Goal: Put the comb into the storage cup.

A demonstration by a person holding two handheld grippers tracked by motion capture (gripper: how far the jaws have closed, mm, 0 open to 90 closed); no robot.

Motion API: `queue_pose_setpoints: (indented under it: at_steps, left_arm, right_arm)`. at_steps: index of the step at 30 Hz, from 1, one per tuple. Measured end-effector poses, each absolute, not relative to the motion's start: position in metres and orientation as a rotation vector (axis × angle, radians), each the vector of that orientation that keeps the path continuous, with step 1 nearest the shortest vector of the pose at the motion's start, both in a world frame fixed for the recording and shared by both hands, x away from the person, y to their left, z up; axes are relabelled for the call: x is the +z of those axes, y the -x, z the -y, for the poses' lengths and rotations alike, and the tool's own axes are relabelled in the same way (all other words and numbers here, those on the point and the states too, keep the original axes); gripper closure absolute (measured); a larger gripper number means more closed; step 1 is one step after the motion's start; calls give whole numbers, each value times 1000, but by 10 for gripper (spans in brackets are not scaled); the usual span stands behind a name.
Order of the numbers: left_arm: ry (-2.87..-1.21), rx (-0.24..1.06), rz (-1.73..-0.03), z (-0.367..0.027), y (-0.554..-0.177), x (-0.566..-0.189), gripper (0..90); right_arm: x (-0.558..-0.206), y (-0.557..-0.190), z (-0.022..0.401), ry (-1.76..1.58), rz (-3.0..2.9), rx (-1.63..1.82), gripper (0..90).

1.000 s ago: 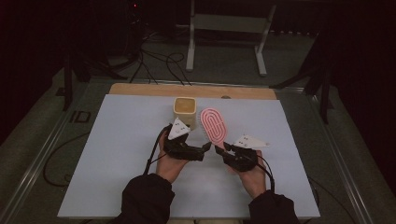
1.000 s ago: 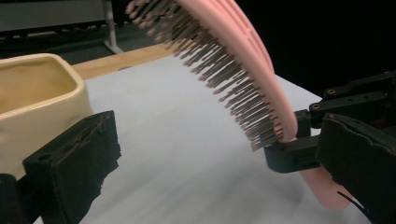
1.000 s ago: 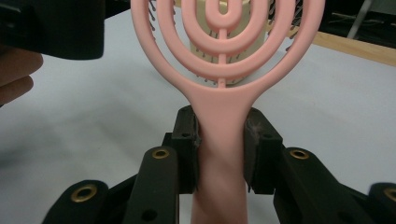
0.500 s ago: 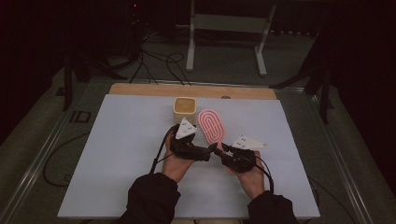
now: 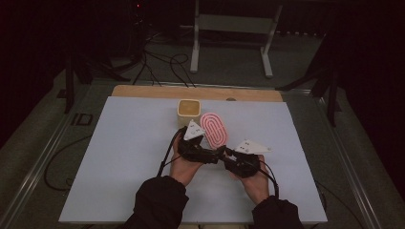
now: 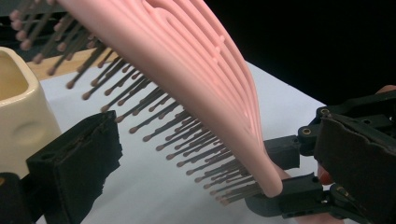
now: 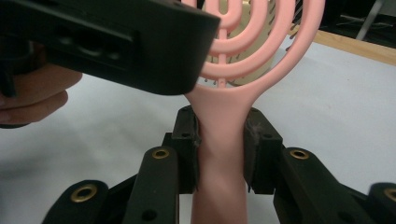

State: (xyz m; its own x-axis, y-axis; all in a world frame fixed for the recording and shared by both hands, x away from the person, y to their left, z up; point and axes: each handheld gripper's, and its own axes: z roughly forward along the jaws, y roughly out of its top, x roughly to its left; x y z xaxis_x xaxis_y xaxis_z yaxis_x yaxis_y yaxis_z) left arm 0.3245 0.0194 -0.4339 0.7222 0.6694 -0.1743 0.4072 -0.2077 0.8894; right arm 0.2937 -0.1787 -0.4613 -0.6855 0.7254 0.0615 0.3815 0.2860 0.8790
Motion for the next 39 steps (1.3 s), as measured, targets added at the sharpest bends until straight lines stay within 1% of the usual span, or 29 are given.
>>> queue_pose_setpoints:
  at_steps: [8, 12, 18, 25, 32, 38, 39]
  left_arm:
    - [-1838, 274, -862, -17, -327, -435, 43]
    - [-1828, 271, -876, -16, -327, -437, 77]
    - [-1821, 283, -899, -14, -327, -437, 158]
    - [-1807, 293, -919, -15, -327, -435, 280]
    - [-1789, 248, -929, -16, -329, -436, 423]
    - [-1777, 220, -924, -17, -329, -437, 471]
    - [-1777, 213, -923, -17, -330, -437, 496]
  right_arm:
    - [-462, -292, 176, -997, -2212, 1364, 696]
    - [-463, -292, 175, -989, -2225, 1359, 697]
    - [-464, -292, 173, -982, -2232, 1361, 697]
    - [-463, -292, 174, -977, -2232, 1364, 697]
    - [-464, -291, 173, -975, -2230, 1363, 697]
    - [-464, -291, 173, -975, -2230, 1369, 697]
    - [-464, -290, 173, -976, -2231, 1371, 697]
